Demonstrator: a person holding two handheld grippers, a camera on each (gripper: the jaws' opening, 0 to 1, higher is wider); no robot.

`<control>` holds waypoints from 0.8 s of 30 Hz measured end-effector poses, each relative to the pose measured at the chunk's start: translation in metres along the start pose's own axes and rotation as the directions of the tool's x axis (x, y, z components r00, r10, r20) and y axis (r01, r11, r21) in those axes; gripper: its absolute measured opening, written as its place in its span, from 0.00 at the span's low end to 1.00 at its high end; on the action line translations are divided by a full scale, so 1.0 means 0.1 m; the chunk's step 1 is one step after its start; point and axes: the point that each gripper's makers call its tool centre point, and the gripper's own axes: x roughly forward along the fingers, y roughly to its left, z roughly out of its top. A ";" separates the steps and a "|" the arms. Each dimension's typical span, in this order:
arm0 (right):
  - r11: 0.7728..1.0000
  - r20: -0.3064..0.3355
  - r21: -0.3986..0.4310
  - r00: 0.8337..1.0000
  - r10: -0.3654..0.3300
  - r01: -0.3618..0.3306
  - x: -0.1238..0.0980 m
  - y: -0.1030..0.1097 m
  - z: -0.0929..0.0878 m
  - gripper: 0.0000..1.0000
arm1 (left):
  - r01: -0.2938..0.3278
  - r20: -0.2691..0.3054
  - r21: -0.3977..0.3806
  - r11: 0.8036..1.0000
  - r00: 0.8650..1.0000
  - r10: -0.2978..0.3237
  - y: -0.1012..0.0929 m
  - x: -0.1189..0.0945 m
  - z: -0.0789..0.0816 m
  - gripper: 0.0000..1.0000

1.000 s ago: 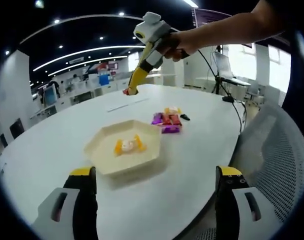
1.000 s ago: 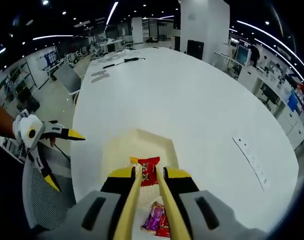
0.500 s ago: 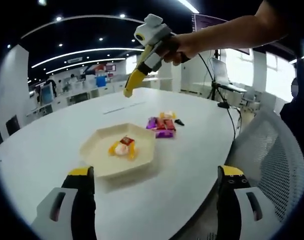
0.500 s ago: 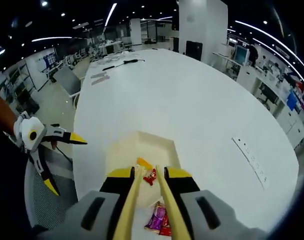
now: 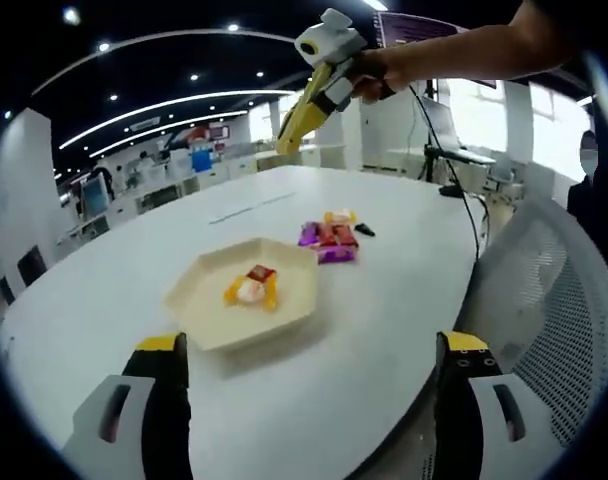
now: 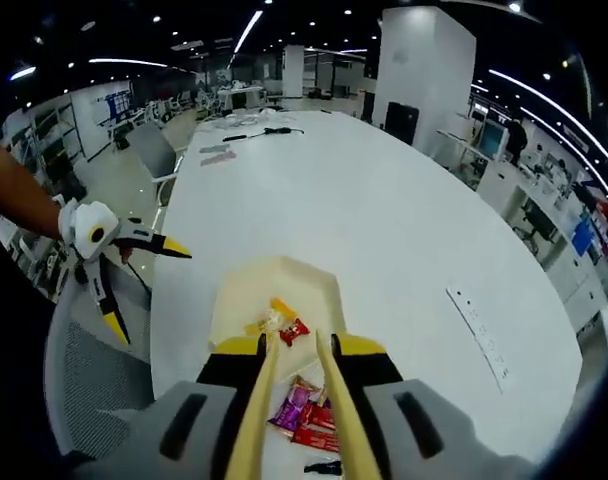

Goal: Place the target food into the container with the food tongs after gripping and lifting it, then release it inside without dropping or visibly crushing the food.

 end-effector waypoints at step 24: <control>0.995 -0.028 0.058 0.996 -0.082 0.084 -0.49 -0.22 -0.48 0.26 | 0.083 0.081 -0.051 0.995 0.994 -0.079 -0.13 0.03 0.10 0.99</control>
